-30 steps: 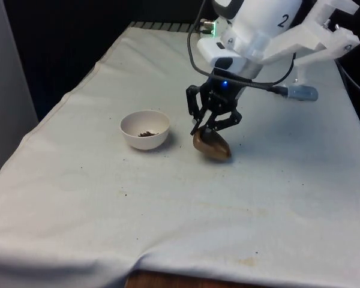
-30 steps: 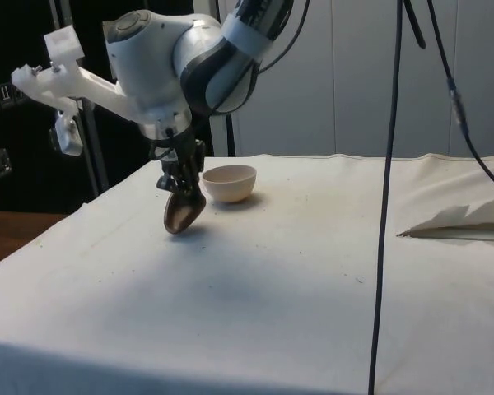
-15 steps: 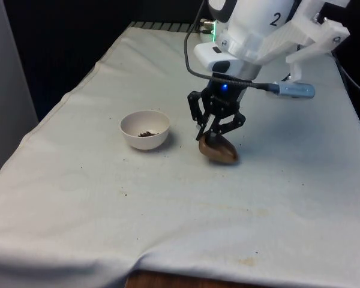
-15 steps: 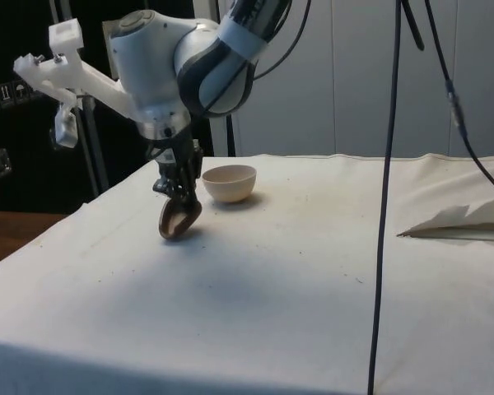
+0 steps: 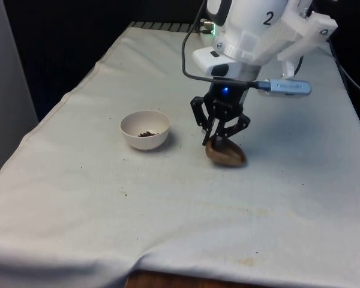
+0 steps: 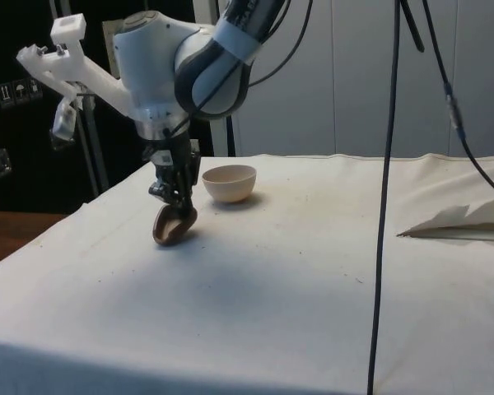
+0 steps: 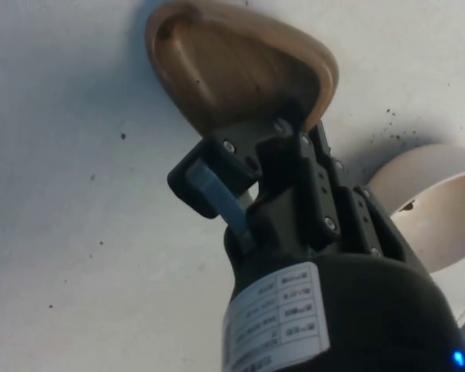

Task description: Pour the coffee beans from the cup into the bowl.

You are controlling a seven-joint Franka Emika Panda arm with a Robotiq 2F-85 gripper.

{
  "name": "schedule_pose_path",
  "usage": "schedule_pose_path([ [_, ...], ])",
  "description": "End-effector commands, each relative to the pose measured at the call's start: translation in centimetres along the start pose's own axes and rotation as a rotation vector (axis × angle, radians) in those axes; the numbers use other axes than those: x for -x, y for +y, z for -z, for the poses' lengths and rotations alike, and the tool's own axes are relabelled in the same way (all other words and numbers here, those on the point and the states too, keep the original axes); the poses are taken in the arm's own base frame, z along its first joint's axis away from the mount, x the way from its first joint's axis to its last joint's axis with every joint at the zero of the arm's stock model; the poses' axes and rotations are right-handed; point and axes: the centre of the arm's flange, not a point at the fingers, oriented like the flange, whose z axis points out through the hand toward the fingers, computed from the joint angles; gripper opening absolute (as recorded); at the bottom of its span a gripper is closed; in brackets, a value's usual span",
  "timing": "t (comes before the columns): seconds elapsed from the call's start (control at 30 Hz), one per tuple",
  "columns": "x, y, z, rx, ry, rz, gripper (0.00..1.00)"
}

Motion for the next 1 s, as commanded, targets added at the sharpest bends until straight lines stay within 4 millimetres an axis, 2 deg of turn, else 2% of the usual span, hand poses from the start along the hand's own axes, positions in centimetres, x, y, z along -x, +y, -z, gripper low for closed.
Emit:
schedule_pose_path([
  [0.0,0.03,-0.04,-0.07,-0.024,0.001,0.002,0.01],
  [0.97,-0.45,-0.67,-0.44,-0.199,0.010,0.005,0.01],
])
